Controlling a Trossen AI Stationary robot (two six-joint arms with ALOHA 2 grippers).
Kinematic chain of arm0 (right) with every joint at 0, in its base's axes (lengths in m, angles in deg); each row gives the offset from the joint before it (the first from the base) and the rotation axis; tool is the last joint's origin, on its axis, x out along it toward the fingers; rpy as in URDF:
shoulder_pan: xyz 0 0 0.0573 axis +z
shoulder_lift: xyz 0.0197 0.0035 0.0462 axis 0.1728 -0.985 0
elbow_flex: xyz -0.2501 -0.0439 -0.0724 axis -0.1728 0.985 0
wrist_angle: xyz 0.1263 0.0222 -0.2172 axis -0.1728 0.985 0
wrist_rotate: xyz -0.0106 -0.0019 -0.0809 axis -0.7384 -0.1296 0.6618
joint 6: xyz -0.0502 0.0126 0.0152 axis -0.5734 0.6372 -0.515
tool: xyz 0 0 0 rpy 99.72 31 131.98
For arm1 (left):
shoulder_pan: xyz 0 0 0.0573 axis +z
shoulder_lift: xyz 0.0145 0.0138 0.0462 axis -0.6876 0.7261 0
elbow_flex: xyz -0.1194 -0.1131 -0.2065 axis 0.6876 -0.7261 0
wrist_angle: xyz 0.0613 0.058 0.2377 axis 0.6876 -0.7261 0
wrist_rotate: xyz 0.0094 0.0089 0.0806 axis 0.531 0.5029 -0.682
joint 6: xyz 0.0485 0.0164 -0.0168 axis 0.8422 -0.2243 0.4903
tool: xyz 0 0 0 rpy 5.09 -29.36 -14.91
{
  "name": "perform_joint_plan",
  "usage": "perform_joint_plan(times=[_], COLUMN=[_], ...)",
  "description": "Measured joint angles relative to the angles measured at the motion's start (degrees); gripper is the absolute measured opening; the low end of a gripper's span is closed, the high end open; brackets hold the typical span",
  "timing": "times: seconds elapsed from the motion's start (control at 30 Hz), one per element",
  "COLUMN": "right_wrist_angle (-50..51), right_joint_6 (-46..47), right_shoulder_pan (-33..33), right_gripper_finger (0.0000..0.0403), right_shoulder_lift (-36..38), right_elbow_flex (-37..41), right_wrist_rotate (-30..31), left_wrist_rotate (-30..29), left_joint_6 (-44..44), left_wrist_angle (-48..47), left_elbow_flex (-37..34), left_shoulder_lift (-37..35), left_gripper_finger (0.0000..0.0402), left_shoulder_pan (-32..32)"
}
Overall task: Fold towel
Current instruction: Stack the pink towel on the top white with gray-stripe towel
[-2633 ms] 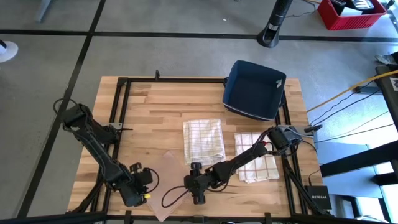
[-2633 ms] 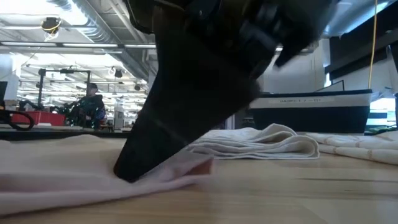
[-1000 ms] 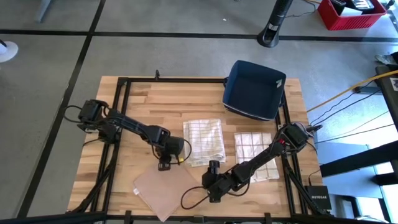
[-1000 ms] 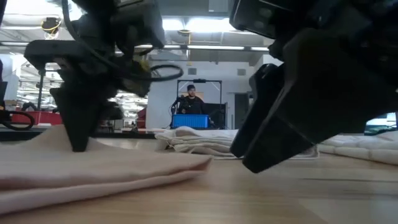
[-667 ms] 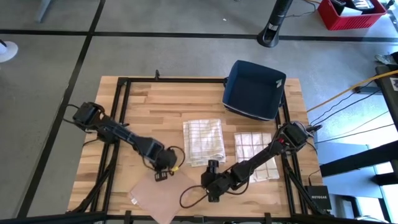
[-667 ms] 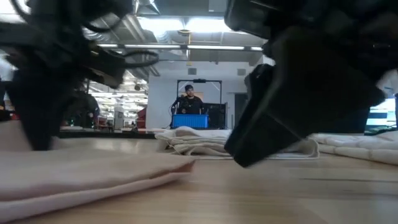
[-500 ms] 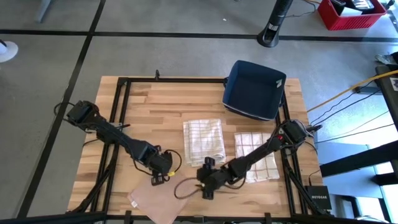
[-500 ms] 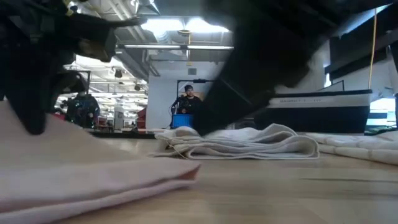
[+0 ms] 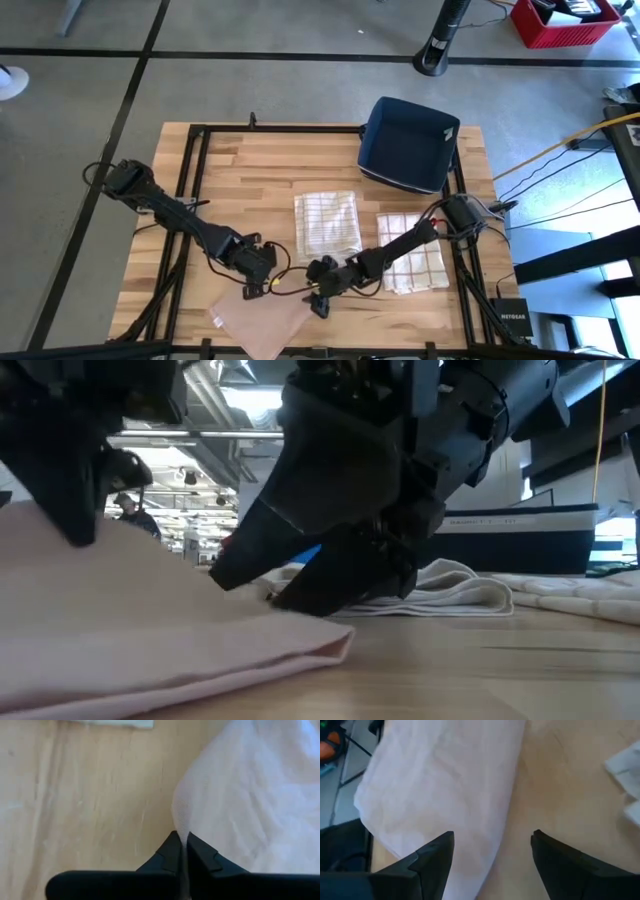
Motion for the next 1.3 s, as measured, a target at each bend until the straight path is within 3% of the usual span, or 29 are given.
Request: perform_joint_plan(times=[0.53, 0.7, 0.9, 1.03, 1.3], right_wrist_angle=[-1.69, -1.62, -0.50, 4.79, 25.91], right_joint_6=[3.34, 3.69, -0.70, -5.24, -11.00], right_shoulder_pan=[1.37, 2.38, 2.61, 3.32, 6.56], right_gripper_finger=[0.0255, 0.0181, 0.0020, 0.0015, 0.0006], right_shoulder_lift=[-0.80, -0.89, -0.57, 2.78, 14.60], right_elbow_flex=[0.04, 0.11, 0.32, 0.44, 0.42], right_wrist_rotate=[-4.37, -4.22, -1.62, 1.95, 9.98], left_wrist_rotate=[-6.35, -6.55, -6.59, -6.05, -6.74], left_joint_6=[0.01, 0.24, 0.28, -1.04, 1.90], left_wrist_angle=[0.60, 0.58, 0.98, 4.26, 12.03], left_elbow_flex=[0.11, 0.11, 0.11, 0.15, 0.83], left_shoulder_lift=[-4.95, -4.95, -4.95, -4.95, -4.93], left_gripper_finger=[0.0008, 0.0005, 0.0006, 0.0009, 0.0003], left_shoulder_pan=[-1.42, -1.42, -1.42, -1.42, -0.50])
